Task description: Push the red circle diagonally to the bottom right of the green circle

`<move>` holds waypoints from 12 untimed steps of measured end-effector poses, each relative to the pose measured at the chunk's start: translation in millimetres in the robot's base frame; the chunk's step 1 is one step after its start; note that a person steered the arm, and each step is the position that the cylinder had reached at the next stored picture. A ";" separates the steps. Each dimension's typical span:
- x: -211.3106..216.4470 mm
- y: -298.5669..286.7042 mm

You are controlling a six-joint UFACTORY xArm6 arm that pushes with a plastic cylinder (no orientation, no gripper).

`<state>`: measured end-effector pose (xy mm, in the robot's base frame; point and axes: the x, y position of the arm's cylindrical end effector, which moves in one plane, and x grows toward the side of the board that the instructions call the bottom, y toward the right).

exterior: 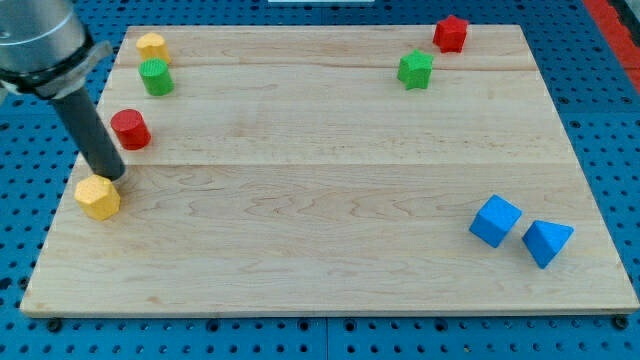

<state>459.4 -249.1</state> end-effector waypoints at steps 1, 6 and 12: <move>32.4 -6.1; -86.2 -52.4; -17.1 102.0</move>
<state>442.3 -147.1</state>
